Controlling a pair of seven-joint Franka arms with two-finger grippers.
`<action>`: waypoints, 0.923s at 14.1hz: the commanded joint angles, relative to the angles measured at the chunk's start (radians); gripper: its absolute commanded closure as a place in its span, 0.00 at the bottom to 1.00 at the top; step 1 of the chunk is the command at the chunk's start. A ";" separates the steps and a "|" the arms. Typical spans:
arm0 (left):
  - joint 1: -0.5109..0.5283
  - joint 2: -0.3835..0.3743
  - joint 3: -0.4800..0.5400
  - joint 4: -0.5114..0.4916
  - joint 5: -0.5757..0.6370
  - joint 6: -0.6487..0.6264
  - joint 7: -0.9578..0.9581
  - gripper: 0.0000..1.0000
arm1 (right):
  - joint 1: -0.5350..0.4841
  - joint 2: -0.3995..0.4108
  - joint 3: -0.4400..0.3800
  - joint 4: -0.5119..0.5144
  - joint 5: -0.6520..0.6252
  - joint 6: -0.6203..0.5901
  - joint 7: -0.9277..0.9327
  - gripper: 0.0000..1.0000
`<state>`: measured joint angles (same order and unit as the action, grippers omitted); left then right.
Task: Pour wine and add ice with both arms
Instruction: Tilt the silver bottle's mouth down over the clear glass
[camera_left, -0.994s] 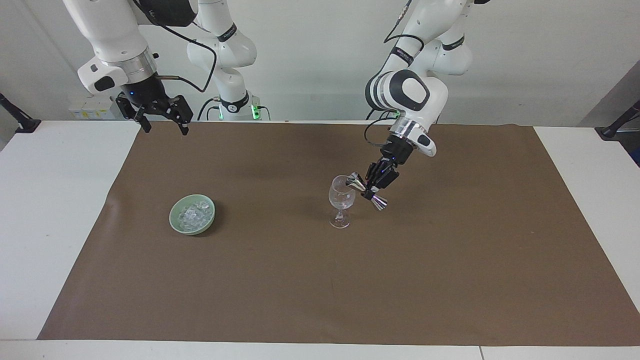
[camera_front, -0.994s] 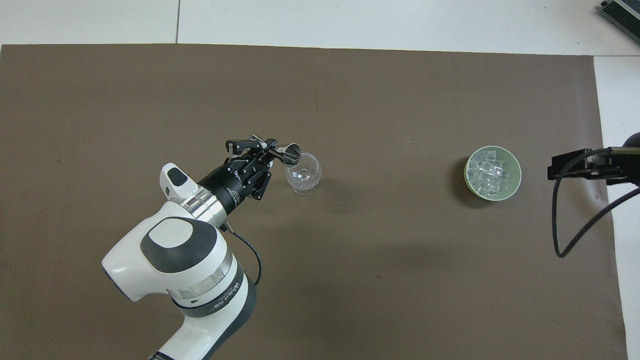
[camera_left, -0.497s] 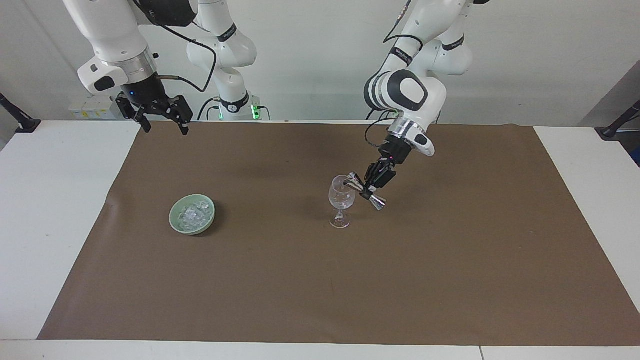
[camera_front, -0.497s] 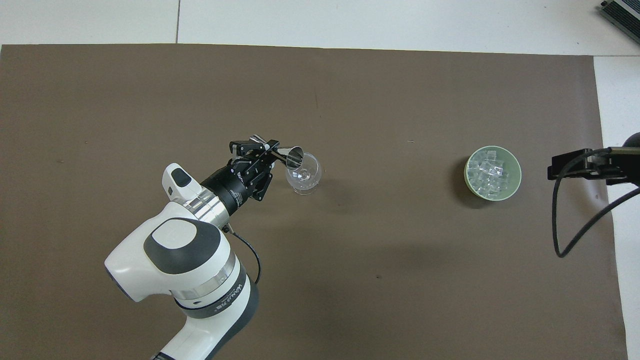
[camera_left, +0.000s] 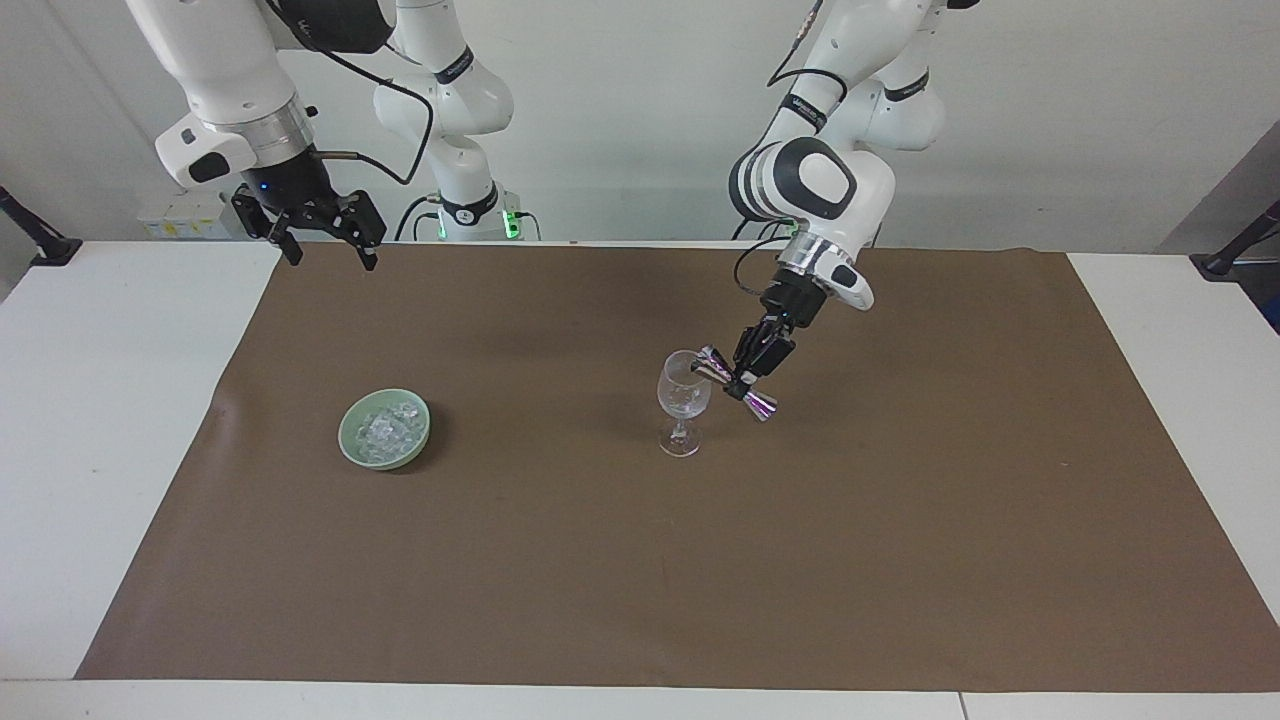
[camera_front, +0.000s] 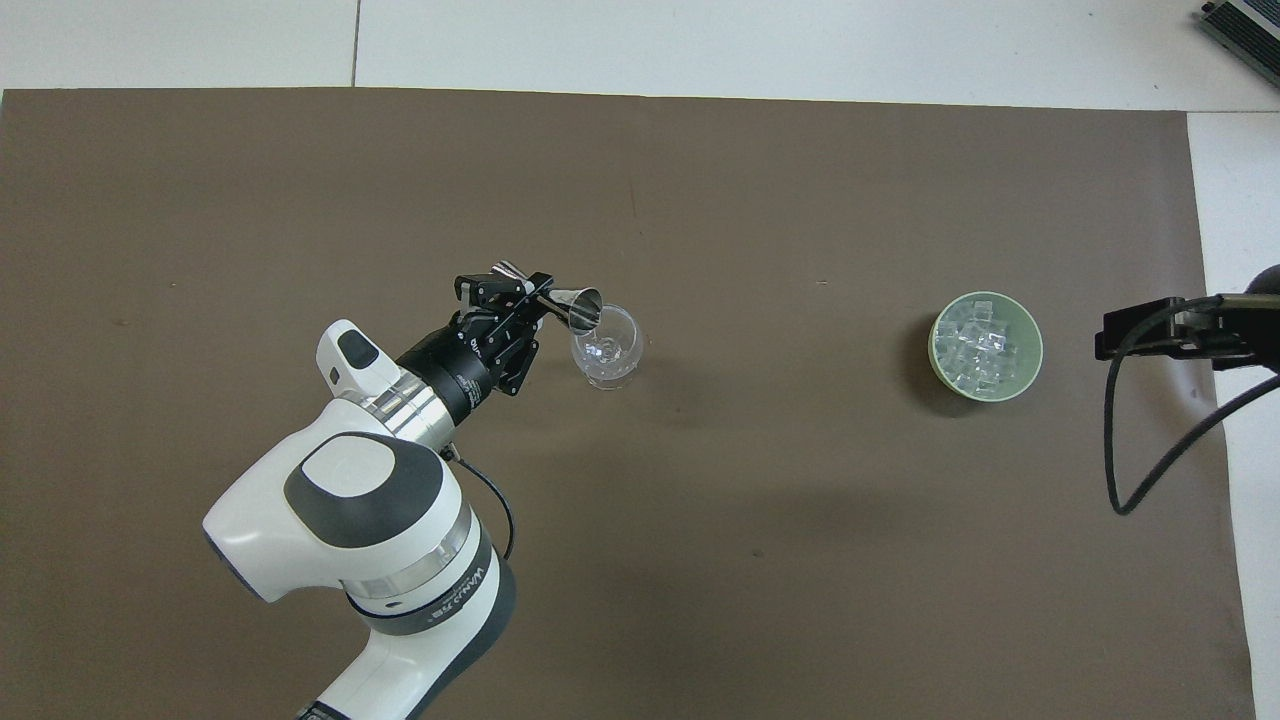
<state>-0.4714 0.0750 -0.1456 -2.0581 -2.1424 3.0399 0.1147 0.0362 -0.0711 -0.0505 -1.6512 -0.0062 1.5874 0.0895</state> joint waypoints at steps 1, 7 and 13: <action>-0.024 0.012 0.012 0.029 0.019 0.034 0.008 1.00 | -0.006 -0.016 -0.002 -0.012 0.015 0.000 -0.025 0.00; -0.041 0.025 0.012 0.039 0.029 0.060 0.043 1.00 | -0.005 -0.016 -0.002 -0.013 0.015 0.000 -0.025 0.00; -0.055 0.028 0.009 0.050 0.058 0.091 0.066 1.00 | -0.004 -0.016 0.000 -0.012 0.015 -0.001 -0.025 0.00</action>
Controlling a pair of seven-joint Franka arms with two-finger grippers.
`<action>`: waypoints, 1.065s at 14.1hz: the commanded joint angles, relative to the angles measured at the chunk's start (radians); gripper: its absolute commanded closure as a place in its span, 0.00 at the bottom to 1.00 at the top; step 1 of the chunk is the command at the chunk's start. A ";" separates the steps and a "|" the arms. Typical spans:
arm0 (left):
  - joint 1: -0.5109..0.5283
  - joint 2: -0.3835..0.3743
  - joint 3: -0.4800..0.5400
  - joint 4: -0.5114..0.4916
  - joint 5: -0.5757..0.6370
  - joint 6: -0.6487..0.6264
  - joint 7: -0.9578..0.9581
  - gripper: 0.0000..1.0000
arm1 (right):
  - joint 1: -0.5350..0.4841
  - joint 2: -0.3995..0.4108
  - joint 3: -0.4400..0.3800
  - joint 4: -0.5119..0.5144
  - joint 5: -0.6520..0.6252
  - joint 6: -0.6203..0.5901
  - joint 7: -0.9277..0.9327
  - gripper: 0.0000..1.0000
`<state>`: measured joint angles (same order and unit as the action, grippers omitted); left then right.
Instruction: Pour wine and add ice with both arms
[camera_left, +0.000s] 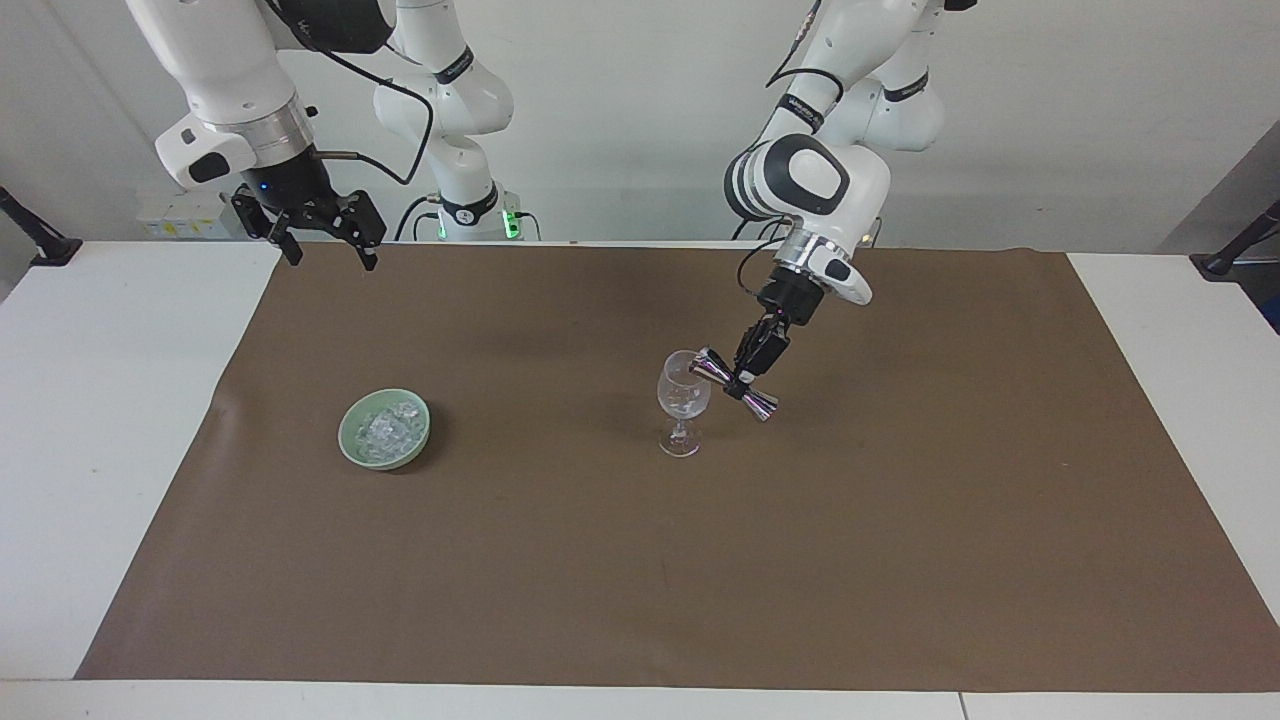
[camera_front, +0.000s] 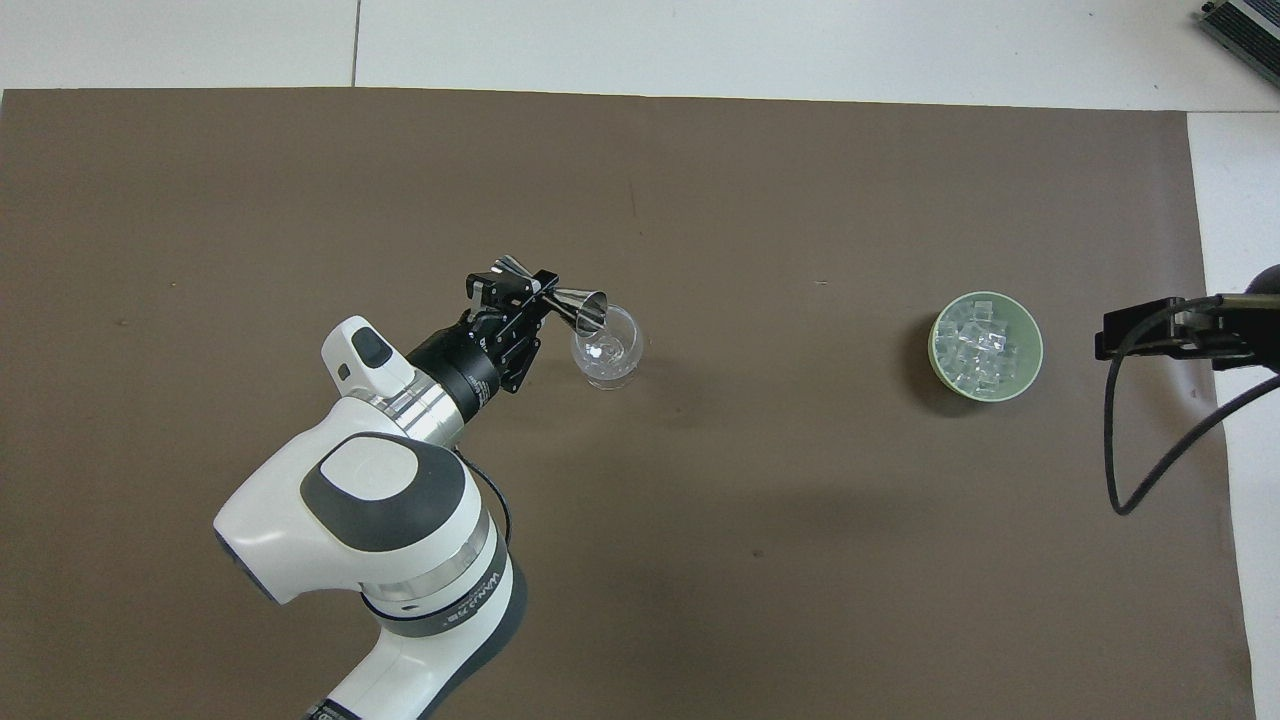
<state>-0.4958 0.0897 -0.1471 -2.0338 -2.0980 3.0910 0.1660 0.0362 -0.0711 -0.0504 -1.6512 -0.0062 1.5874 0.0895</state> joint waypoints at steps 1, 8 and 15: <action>-0.030 0.012 0.011 0.027 0.013 0.047 0.030 1.00 | -0.004 -0.016 -0.002 -0.013 0.015 0.000 -0.025 0.00; -0.044 0.013 0.011 0.033 0.019 0.075 0.095 1.00 | -0.004 -0.016 -0.002 -0.013 0.015 0.000 -0.025 0.00; -0.046 0.012 0.009 0.047 0.056 0.106 0.130 1.00 | -0.004 -0.016 -0.002 -0.013 0.015 0.000 -0.025 0.00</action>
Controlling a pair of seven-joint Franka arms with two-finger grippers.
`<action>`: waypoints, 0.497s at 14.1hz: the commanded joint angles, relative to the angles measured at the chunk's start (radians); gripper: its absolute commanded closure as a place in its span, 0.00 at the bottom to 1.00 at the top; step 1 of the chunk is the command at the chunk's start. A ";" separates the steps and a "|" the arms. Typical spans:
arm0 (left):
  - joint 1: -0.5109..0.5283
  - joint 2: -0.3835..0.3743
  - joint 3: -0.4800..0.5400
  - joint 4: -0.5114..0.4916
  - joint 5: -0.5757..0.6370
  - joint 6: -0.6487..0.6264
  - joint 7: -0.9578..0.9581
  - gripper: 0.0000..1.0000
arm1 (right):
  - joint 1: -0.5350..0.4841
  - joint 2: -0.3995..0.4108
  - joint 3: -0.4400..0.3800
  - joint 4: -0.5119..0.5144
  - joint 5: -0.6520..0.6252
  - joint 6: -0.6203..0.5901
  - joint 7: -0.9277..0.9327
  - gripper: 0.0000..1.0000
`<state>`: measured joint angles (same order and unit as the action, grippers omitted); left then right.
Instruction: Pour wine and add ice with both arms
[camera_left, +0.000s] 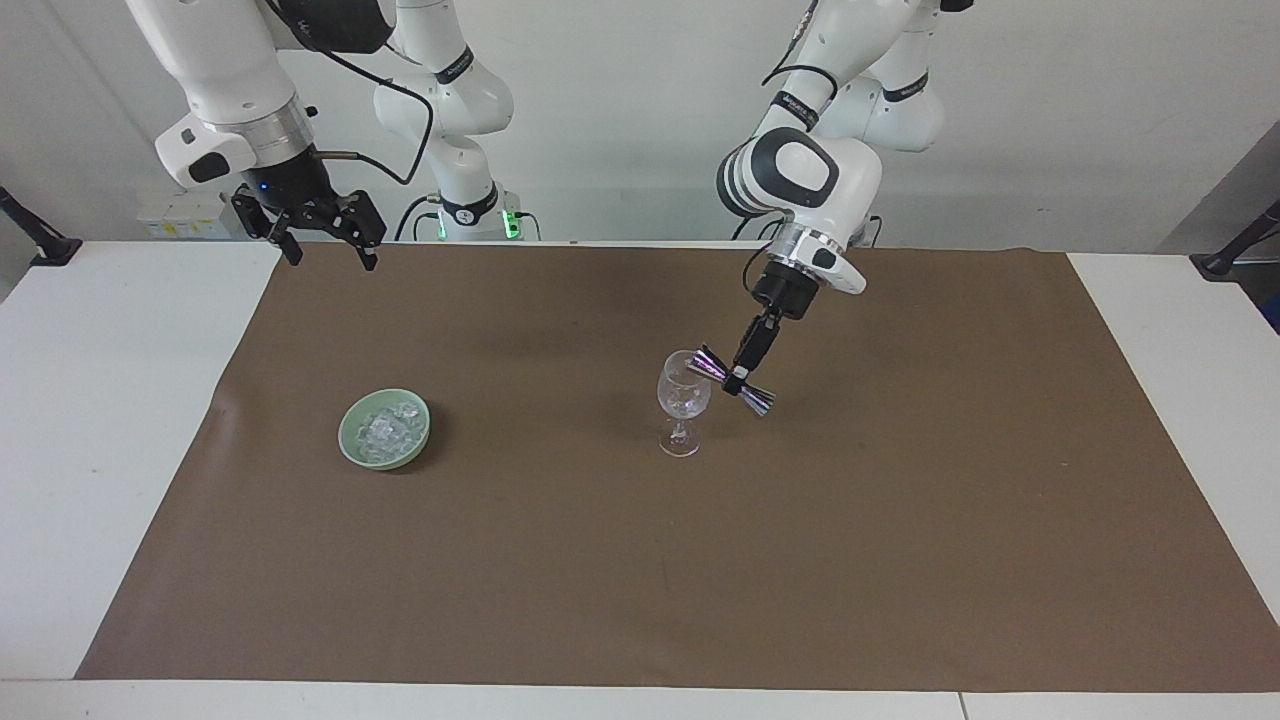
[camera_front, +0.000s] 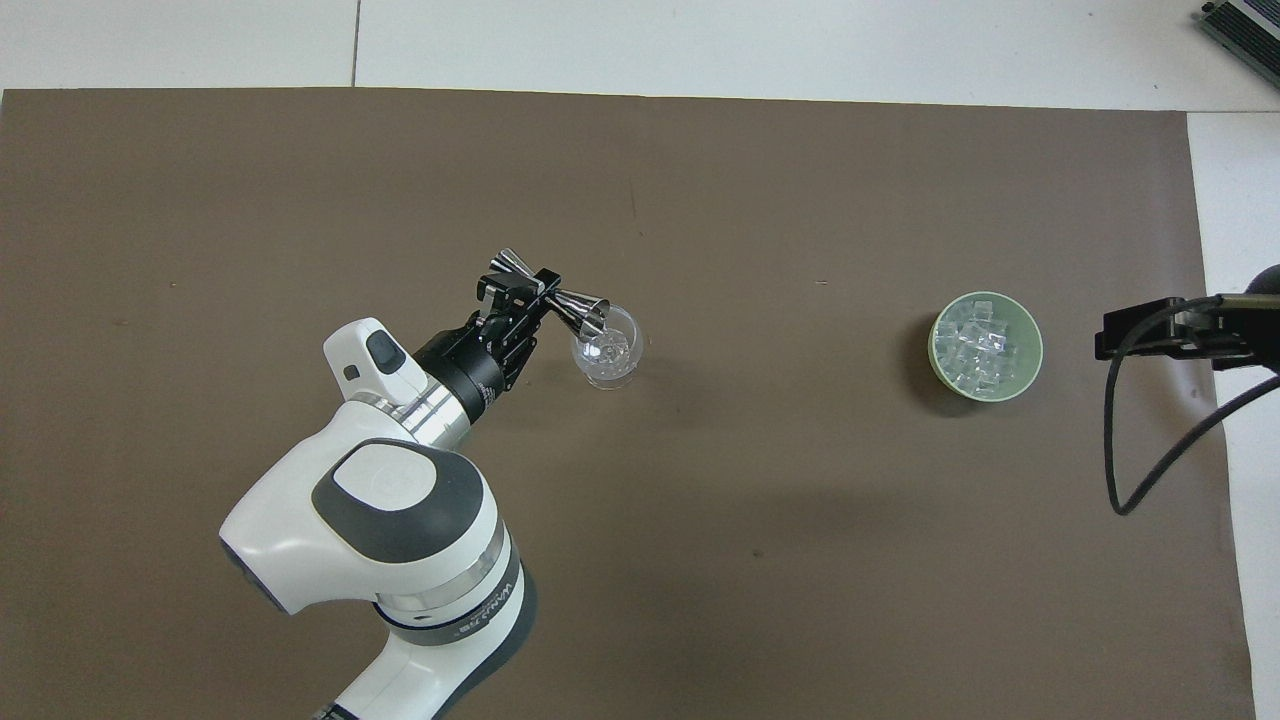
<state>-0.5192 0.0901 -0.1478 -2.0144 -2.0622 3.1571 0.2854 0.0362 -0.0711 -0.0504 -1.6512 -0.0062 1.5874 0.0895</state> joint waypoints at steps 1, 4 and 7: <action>-0.028 0.013 0.010 0.028 0.028 0.041 0.011 1.00 | -0.004 -0.016 -0.002 -0.013 0.015 0.000 -0.025 0.00; -0.035 0.013 0.010 0.032 0.047 0.046 0.012 1.00 | -0.004 -0.016 -0.002 -0.013 0.015 0.000 -0.025 0.00; -0.036 0.022 0.010 0.042 0.048 0.066 0.040 1.00 | -0.004 -0.016 -0.002 -0.013 0.015 0.000 -0.025 0.00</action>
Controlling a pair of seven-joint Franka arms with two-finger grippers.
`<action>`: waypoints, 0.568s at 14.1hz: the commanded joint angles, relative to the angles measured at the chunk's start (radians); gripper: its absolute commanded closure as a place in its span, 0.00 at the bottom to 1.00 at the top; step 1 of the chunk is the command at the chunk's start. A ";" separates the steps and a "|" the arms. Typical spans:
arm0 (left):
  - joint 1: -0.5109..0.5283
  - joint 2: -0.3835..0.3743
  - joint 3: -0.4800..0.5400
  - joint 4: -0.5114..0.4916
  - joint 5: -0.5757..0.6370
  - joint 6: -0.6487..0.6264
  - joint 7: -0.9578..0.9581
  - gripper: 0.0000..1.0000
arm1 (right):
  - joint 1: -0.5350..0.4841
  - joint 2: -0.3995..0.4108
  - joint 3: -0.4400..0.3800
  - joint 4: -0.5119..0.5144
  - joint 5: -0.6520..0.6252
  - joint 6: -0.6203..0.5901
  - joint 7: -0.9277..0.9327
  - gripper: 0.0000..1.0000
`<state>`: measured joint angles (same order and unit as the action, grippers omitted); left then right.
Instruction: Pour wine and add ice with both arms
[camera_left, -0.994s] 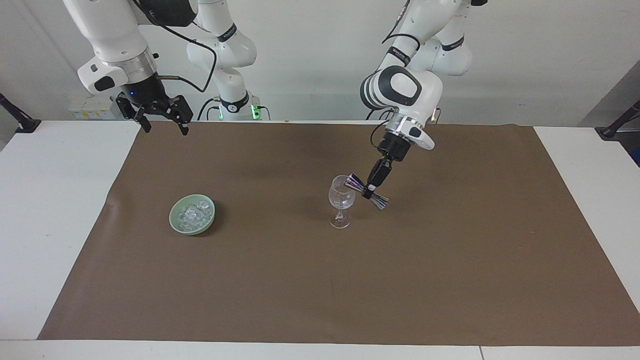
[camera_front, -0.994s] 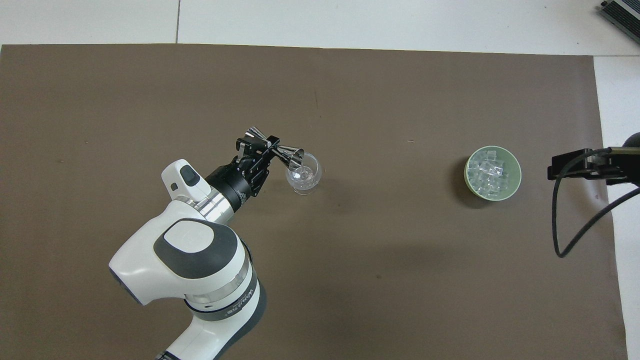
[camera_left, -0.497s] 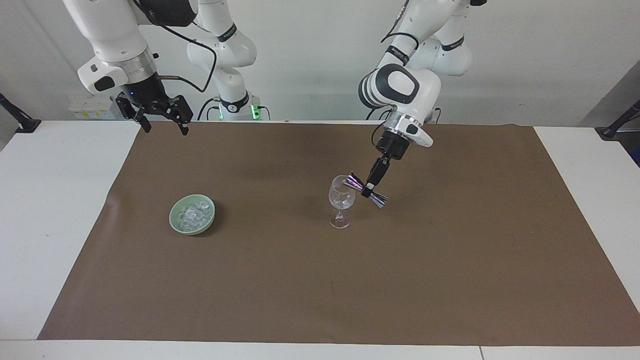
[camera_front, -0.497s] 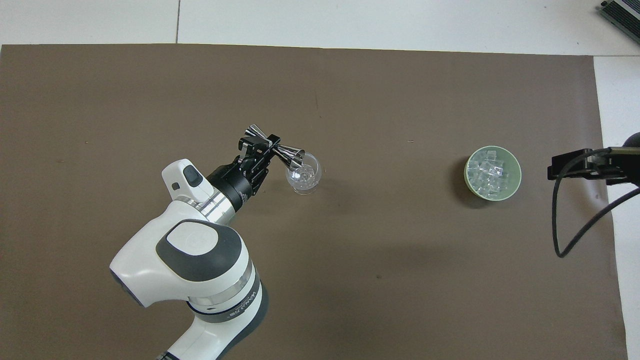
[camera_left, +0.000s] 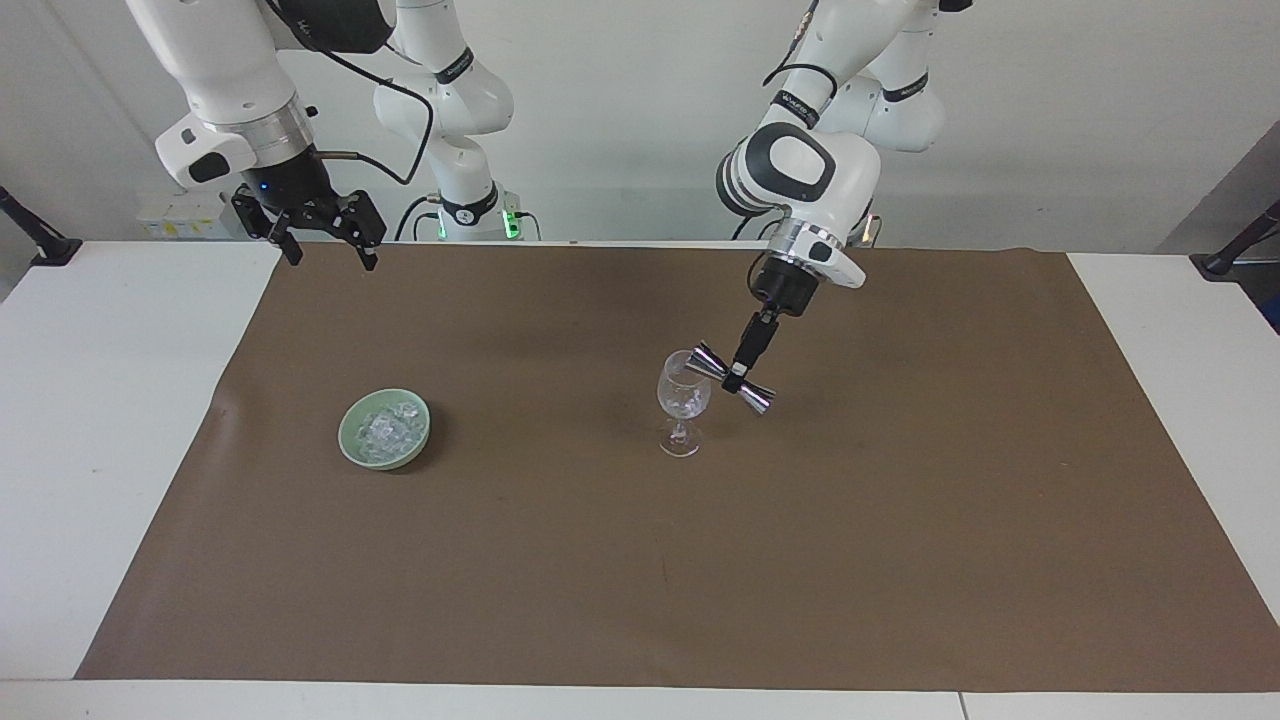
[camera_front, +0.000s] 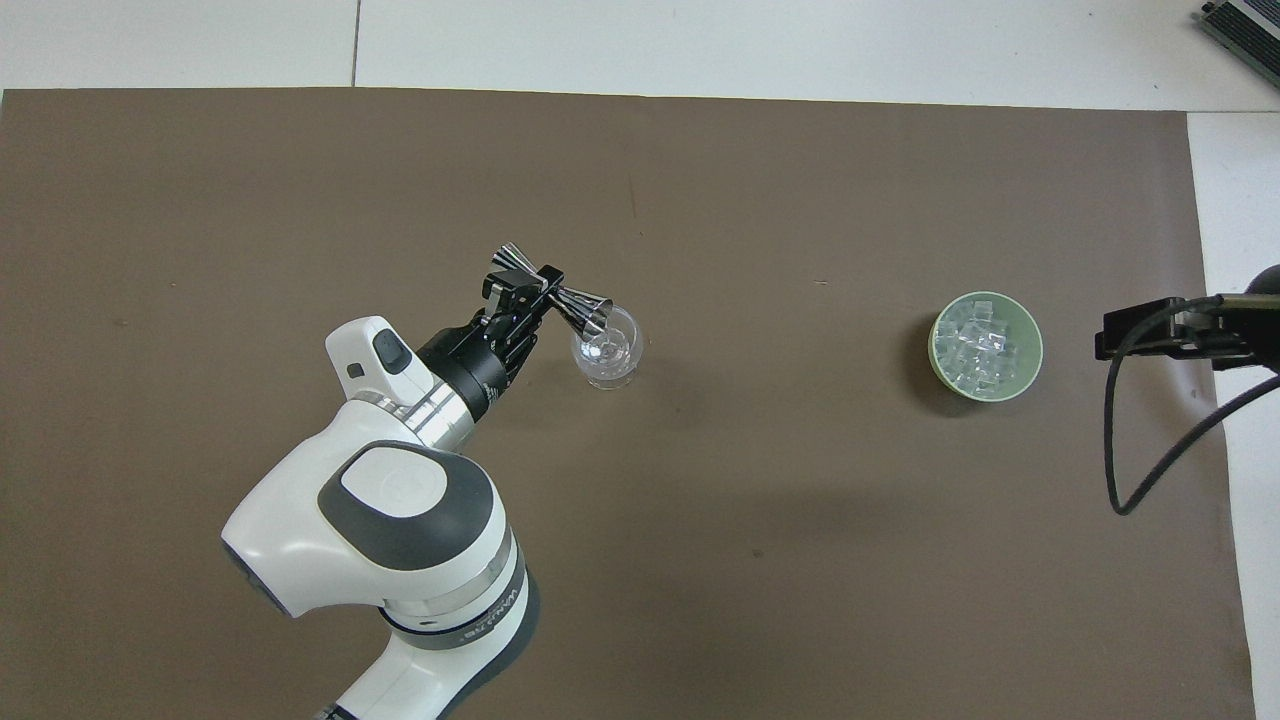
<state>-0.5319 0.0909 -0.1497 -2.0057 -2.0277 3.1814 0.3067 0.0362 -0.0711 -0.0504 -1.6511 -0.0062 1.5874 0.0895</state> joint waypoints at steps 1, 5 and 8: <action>-0.023 0.023 0.012 0.035 0.015 0.048 0.028 1.00 | -0.004 -0.016 -0.002 -0.012 0.015 0.000 -0.025 0.00; -0.023 0.026 0.012 0.041 0.026 0.057 0.052 1.00 | -0.004 -0.016 -0.002 -0.013 0.015 0.000 -0.025 0.00; -0.026 0.026 0.012 0.045 0.030 0.074 0.069 1.00 | -0.004 -0.016 -0.002 -0.013 0.015 0.000 -0.025 0.00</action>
<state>-0.5328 0.1002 -0.1497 -1.9899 -2.0123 3.2107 0.3597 0.0362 -0.0711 -0.0504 -1.6512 -0.0062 1.5874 0.0895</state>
